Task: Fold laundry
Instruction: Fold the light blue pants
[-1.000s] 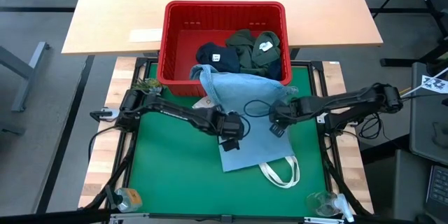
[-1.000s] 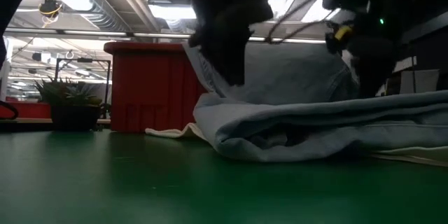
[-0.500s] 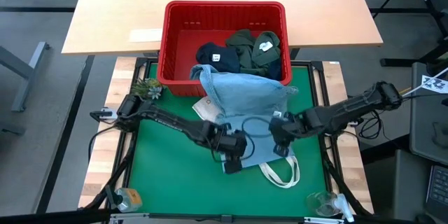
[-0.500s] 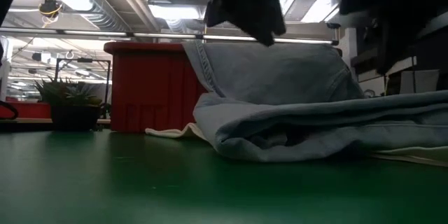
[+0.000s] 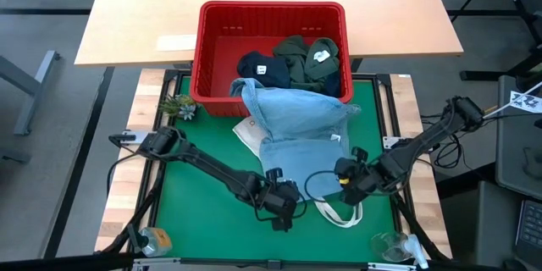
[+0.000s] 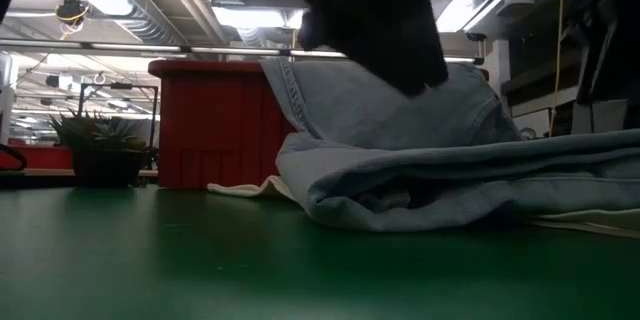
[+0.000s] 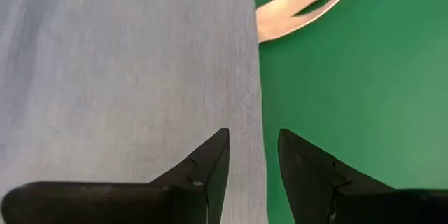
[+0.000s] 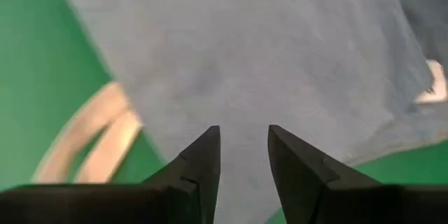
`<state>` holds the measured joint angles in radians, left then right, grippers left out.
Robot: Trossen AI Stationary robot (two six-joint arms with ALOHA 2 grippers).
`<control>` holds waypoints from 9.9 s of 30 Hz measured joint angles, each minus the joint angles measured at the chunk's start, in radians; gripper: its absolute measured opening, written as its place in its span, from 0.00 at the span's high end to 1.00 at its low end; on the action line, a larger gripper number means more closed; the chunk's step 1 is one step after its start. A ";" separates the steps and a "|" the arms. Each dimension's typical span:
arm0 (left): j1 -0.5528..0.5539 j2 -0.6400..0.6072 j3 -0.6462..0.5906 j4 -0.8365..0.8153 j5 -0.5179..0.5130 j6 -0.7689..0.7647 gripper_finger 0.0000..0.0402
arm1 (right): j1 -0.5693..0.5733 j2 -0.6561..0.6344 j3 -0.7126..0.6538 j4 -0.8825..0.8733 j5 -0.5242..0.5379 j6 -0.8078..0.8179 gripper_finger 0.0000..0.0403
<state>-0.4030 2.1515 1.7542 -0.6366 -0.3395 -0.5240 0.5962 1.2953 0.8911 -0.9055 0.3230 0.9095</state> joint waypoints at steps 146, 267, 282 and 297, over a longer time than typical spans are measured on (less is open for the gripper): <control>-0.038 0.159 0.308 -0.469 -0.087 0.091 0.96 | -0.001 0.354 0.262 -0.175 -0.026 -0.578 0.94; 0.304 -0.306 0.439 -0.900 -0.091 0.123 0.65 | 0.215 0.411 0.747 -0.498 0.033 -0.450 0.52; 0.594 -0.274 0.411 -0.926 -0.040 0.610 0.65 | -0.011 0.155 0.183 -0.148 -0.046 -0.444 0.52; 0.714 -0.273 0.166 -0.840 -0.142 0.752 0.65 | -0.148 0.105 -0.082 0.199 -0.106 -0.447 0.52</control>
<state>0.3106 1.8786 1.9206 -1.4764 -0.4817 0.2280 0.4480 1.4006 0.8090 -0.7063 0.2173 0.4630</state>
